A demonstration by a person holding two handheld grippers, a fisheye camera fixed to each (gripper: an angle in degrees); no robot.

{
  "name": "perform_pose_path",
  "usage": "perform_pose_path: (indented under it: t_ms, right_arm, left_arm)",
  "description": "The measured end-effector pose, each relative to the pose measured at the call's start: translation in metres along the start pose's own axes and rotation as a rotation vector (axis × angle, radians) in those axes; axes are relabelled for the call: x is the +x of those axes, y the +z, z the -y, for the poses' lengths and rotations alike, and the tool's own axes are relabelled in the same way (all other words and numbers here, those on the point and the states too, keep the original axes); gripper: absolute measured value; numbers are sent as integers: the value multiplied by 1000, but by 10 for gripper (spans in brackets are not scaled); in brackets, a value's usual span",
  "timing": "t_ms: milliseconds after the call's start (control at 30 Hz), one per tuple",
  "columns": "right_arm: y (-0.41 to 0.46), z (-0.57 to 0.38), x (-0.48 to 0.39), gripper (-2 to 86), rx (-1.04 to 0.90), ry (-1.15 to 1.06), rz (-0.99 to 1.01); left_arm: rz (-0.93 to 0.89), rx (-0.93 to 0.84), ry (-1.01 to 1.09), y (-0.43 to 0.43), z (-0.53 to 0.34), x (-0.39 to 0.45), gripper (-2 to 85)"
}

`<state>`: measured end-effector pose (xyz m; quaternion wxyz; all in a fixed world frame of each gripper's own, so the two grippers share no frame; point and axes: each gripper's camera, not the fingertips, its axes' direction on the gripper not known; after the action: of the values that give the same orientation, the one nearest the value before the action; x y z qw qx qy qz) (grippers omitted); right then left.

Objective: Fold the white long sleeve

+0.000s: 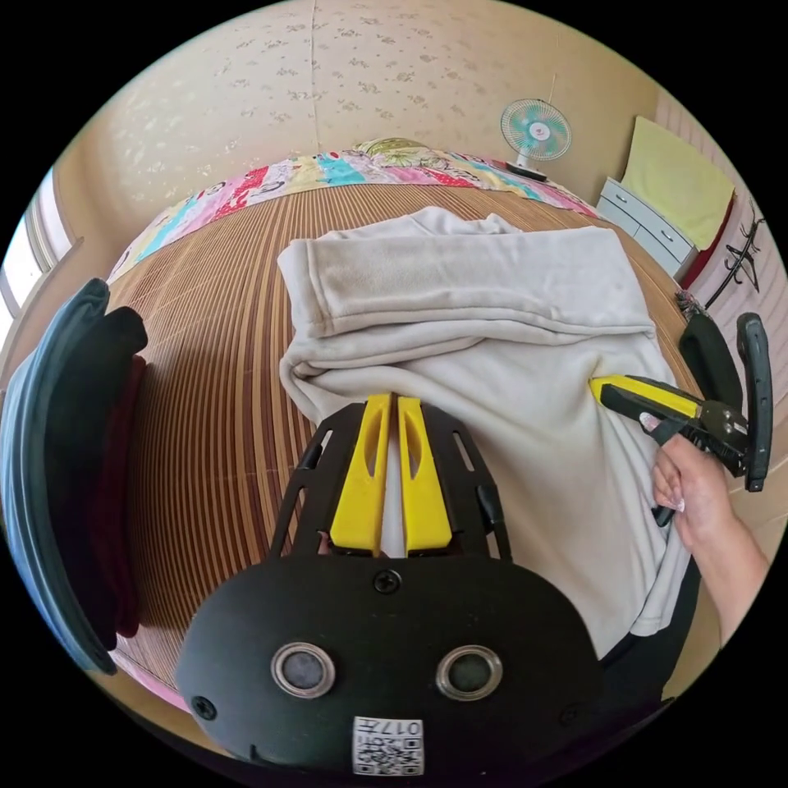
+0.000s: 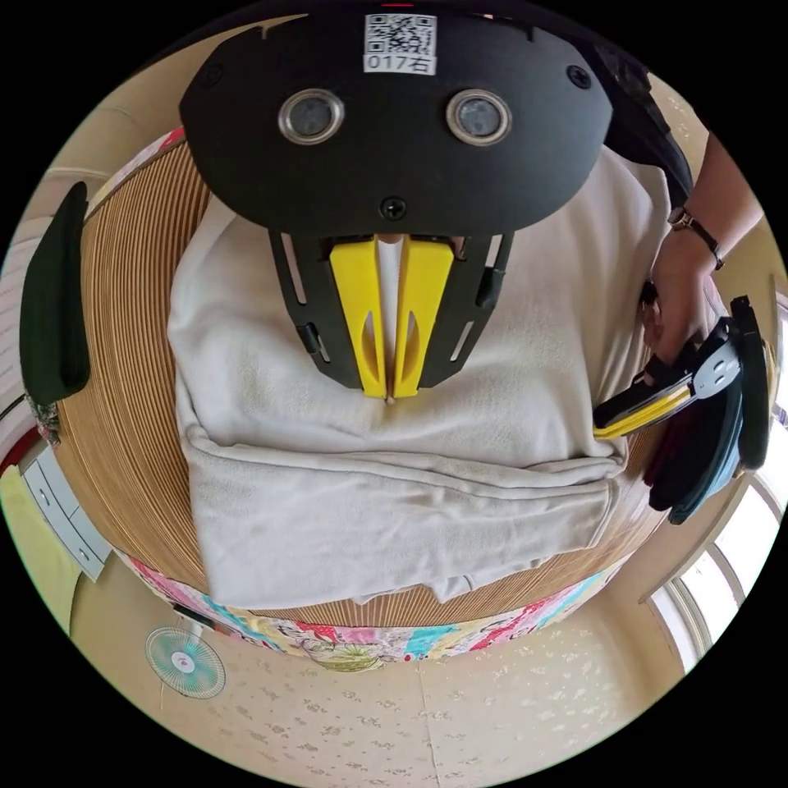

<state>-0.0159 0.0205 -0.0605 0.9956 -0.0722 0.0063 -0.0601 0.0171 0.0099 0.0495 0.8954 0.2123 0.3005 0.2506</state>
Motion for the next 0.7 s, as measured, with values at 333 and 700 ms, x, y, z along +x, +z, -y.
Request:
perform_pose_path:
  t_ms: [333, 700]
  right_arm:
    - [-47, -100, -31, 118, 9, -63, 22]
    - [-33, -105, -52, 113, 91, -184, 12]
  left_arm:
    - [68, 22, 19, -8, 2, 5, -7]
    - [-50, 23, -126, -69, -23, -29, -6]
